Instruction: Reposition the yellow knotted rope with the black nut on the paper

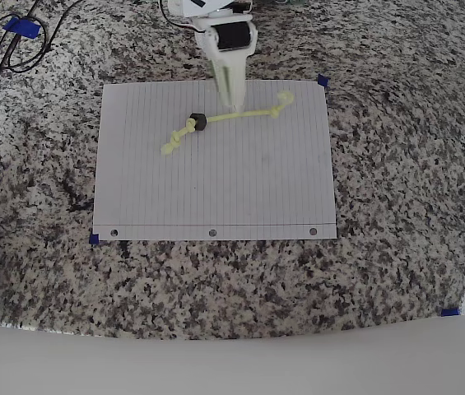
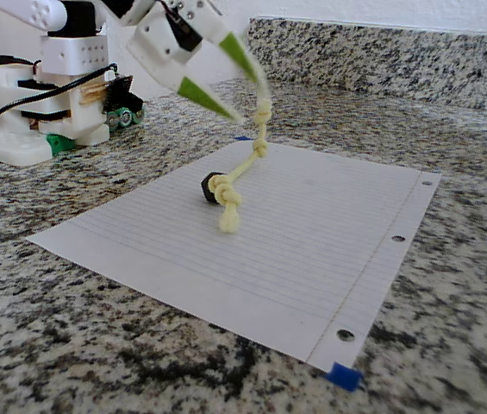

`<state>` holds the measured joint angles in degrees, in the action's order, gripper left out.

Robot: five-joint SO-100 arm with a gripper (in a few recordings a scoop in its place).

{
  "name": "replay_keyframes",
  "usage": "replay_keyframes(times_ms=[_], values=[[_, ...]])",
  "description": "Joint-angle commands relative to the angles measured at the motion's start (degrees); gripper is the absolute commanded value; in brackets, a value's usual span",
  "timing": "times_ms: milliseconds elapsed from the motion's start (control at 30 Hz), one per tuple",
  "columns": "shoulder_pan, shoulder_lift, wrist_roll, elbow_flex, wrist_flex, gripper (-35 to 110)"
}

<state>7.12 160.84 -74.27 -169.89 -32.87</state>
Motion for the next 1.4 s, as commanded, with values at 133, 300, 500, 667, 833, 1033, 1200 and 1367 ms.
replay_keyframes(times_ms=[133, 300, 500, 667, 833, 1033, 1200, 1367], values=[[-2.29, -13.45, -4.48, 9.93, 4.92, 0], [-4.04, -25.58, -6.77, 16.96, 7.73, 0], [-7.29, -39.11, -8.09, 23.64, 12.92, 0], [-10.46, -47.37, -9.49, 27.42, 15.56, 0], [-12.39, -50.54, -10.02, 27.86, 15.47, 0], [-12.74, -49.83, -10.37, 27.86, 11.07, 0], [-13.36, -48.43, -10.37, 27.69, 4.48, 0], [-15.64, -45.53, -10.37, 27.51, -3.52, 0]])
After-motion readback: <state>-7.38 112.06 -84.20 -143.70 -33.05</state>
